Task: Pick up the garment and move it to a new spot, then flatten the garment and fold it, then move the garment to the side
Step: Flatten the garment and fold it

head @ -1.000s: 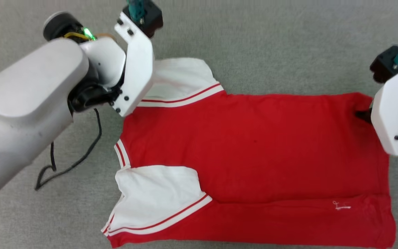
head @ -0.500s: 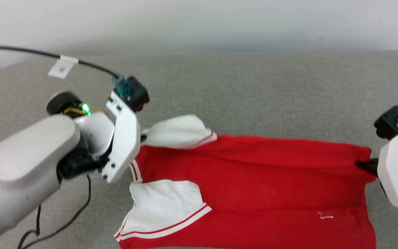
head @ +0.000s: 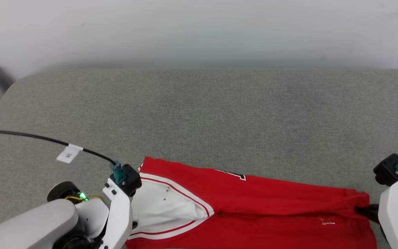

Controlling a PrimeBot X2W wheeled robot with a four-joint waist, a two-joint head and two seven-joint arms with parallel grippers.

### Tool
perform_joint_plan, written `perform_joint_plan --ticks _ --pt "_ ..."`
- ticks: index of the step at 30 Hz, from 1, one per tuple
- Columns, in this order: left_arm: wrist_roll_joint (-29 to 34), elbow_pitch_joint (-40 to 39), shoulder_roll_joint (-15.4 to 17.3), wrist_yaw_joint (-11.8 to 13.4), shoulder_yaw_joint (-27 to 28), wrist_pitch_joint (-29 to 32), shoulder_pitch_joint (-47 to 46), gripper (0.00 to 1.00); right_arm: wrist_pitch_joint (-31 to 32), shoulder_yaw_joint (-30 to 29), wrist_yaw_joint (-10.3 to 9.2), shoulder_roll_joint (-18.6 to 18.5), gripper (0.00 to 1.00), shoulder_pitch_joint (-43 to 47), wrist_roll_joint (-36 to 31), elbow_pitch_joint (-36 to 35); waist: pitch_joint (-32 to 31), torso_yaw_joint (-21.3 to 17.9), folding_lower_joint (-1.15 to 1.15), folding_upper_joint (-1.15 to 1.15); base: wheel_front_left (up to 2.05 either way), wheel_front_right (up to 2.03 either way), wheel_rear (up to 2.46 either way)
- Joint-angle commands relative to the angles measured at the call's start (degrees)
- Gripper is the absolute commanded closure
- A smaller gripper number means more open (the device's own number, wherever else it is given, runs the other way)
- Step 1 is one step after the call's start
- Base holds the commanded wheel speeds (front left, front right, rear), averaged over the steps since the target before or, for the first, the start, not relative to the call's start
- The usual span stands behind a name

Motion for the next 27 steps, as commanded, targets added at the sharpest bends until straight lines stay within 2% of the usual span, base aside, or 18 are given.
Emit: perform_joint_plan --ticks 1,10,11,12,13,14,18,21,27 --pt "0.2 0.16 0.28 0.19 0.09 -0.22 1.19 1.0 -0.4 -0.13 -0.03 0.21 1.0 1.38 0.08 0.36 0.37 -0.05 0.01 0.0 0.0 0.0 0.0" --pt "0.91 5.23 -2.44 0.43 0.08 -3.48 7.33 1.0 -1.65 1.2 -0.04 4.12 1.0 4.04 -1.48 4.26 2.3 -0.44 0.01 0.0 0.0 0.0 0.0" --pt "0.92 5.87 -2.62 0.42 0.14 -4.1 7.69 0.69 -2.02 1.22 -0.04 4.56 1.0 4.12 -1.33 4.69 2.13 -0.49 0.01 0.0 0.0 0.0 0.0" --pt "1.16 6.11 -2.8 0.54 0.5 -5.29 7.85 0.0 -2.66 0.83 -0.04 4.96 1.0 4.24 -0.7 4.92 1.8 -0.53 0.01 0.0 0.0 0.0 0.0" --pt "1.32 6.35 -3.06 0.73 0.95 -6.58 7.94 0.0 -3.3 0.22 -0.04 5.16 0.7 4.5 0.12 5.22 1.34 -0.51 0.01 0.0 0.0 0.0 0.0" --pt "1.54 6.4 -3.2 0.78 1.3 -8.01 8.21 0.0 -4.14 -0.29 -0.03 5.12 0.0 4.64 0.52 5.16 0.77 -0.53 0.01 0.0 0.0 0.0 0.0" --pt "3.32 4.76 -2.66 1.33 2.98 -14.8 9.32 0.0 -7.16 -2.44 -0.03 3.22 0.0 6.29 1.77 3.35 -1.65 -0.55 0.01 0.0 0.0 0.0 0.0" --pt "5.06 3.74 -2.16 3.66 4.97 -21.82 10.68 0.0 -9.89 -4.82 -0.03 1.11 0.0 7.97 1.86 1.02 -3.05 -0.56 0.01 0.0 0.0 0.0 0.0" --pt "10.8 4.75 -3.43 12.61 9.26 -38.33 14.06 0.0 -15.71 -14.0 -0.03 -0.63 0.0 12.27 3.33 1.14 -3.97 -0.89 0.01 0.0 0.0 0.0 0.0"
